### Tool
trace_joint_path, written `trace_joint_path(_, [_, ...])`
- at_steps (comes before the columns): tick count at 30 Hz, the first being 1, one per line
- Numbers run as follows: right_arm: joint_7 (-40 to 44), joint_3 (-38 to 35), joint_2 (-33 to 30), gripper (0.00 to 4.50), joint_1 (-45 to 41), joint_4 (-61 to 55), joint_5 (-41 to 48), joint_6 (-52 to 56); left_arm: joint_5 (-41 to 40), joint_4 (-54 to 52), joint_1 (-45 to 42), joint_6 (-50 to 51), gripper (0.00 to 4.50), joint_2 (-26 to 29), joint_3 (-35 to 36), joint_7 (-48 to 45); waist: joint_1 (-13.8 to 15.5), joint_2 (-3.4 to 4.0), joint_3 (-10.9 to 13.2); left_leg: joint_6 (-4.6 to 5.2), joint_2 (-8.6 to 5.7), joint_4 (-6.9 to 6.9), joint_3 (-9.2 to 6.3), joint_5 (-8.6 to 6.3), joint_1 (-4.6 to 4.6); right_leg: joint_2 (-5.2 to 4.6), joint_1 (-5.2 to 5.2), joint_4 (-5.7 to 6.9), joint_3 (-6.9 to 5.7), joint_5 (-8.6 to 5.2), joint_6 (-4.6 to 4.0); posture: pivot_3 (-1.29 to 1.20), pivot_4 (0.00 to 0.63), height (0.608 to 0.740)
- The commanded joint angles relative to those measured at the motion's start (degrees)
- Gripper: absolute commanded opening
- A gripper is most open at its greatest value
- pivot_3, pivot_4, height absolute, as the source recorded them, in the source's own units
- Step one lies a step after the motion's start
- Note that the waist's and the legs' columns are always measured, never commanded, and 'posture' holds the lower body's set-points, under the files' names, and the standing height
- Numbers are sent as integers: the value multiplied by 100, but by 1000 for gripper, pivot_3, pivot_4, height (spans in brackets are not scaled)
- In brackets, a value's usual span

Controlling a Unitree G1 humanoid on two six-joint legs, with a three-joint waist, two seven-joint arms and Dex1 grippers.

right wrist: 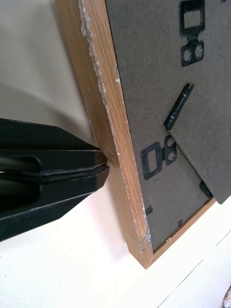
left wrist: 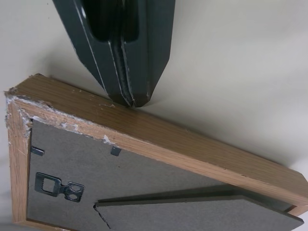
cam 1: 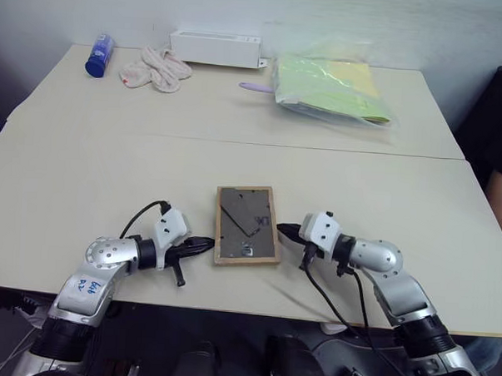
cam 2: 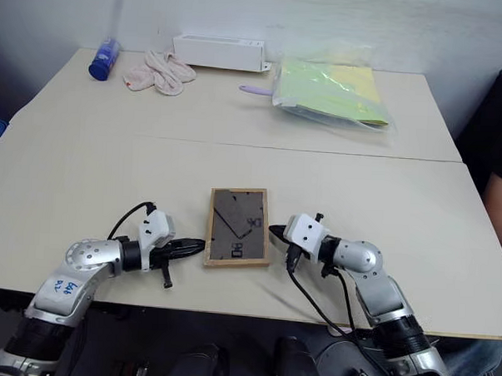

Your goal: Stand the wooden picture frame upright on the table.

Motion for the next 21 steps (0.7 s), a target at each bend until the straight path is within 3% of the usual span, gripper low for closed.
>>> trace_joint_path(1, [108,-138,-93,0,-52,-29,63,-245,-279,-291,131,219,26,114,305,9,0,0,0,0,0,0,0,0,0,0,0,0,0,0,0,0,150,740])
trace_joint_path(5, [364,-307,-411,0,136,-276,230,-209,-1232,-329,104,2144,566,439,993,123,-3,0,0,0,1,0,-1,0,1,1,0,3,0,0,0,0,150,740])
trace_joint_path(9, [628,-263,-640,0,318,-615,305,-167,-2772,-399,-301,5106,1843,834,1328,22,-2,0,0,1,1,0,-5,0,1,-1,5,0,0,0,0,0,150,740])
trace_joint_path(12, [701,-189,-648,0,353,-768,270,-62,-3040,-23,-1033,6832,2760,606,1579,501,16,-1,0,1,1,1,-7,0,2,1,7,2,-1,0,0,0,150,740])
trace_joint_path(15, [677,-122,-593,0,345,-827,190,48,-3416,575,-1560,7359,3705,359,1491,1006,16,-5,-2,1,-4,6,-9,1,2,1,9,4,-2,0,0,0,150,740])
trace_joint_path(17, [663,-65,-560,0,342,-862,141,94,-3585,869,-1854,7367,3705,17,1580,1480,28,-4,-3,0,-5,6,-9,1,3,1,9,4,-2,0,1,0,150,740])
trace_joint_path(21, [646,9,-543,0,372,-984,101,218,-4121,1026,-1980,7367,3705,-111,1163,2242,27,-5,-4,-2,-6,10,-10,1,3,1,9,5,-1,0,1,0,150,740])
